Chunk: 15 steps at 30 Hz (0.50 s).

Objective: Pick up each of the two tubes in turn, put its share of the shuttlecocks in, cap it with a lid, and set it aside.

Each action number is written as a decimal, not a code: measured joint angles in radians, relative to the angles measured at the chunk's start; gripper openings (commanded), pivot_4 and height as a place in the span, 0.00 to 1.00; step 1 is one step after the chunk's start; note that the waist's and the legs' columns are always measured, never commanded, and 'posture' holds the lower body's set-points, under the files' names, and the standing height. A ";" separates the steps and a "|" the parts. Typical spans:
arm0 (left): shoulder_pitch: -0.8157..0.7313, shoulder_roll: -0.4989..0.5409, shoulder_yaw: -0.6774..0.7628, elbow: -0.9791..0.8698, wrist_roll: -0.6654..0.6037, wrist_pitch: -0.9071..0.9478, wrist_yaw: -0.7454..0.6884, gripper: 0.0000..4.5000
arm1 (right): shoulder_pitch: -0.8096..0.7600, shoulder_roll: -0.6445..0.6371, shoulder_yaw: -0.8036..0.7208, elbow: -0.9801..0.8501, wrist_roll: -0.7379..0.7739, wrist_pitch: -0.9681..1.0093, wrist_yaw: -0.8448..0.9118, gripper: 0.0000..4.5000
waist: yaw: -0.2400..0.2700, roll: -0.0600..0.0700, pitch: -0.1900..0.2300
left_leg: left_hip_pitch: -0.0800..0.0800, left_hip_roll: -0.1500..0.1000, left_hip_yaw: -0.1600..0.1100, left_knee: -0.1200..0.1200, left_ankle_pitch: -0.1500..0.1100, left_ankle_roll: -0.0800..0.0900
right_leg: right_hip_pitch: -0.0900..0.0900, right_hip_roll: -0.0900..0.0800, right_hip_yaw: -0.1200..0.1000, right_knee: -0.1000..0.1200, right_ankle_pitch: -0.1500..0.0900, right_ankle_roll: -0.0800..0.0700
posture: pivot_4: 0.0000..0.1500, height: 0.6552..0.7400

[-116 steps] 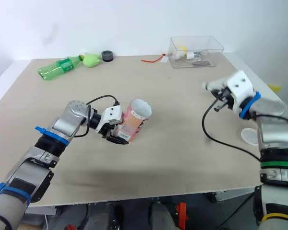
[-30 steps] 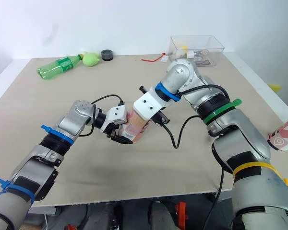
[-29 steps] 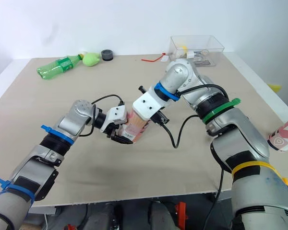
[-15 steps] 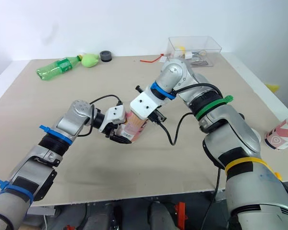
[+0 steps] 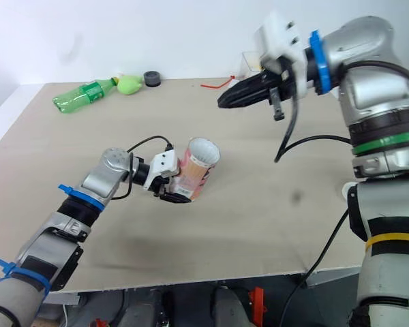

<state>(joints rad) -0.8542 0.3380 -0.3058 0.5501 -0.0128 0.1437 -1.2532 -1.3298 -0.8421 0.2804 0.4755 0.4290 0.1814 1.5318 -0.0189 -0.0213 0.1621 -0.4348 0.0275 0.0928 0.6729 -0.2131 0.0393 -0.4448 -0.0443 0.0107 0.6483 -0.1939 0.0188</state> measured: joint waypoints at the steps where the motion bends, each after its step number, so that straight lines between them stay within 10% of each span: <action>1: 0.010 -0.013 0.012 0.011 -0.008 -0.020 0.025 0.70 | 0.032 -0.006 -0.031 -0.016 0.001 0.026 -0.028 0.01 | 0.001 0.000 0.000 | 0.000 0.000 0.000 0.000 0.000 0.000 | 0.000 -0.002 -0.001 0.000 0.000 0.000 | 1.00 1.00; 15: 0.300 -0.162 0.099 -0.189 -0.097 -0.058 0.273 0.70 | 0.559 0.018 -0.289 -0.286 -0.045 0.335 -0.554 0.01 | 0.003 0.000 0.000 | -0.003 -0.002 0.001 0.000 0.002 0.001 | -0.002 0.002 0.000 -0.001 0.003 0.003 | 1.00 1.00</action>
<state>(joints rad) -0.5546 0.1756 -0.2065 0.3615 -0.1098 0.0857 -0.9801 -0.7708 -0.8243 -0.0089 0.1893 0.3843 0.5168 0.9779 -0.0161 -0.0212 0.1621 -0.4373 0.0255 0.0935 0.6731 -0.2114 0.0403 -0.4468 -0.0421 0.0106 0.6472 -0.1909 0.0218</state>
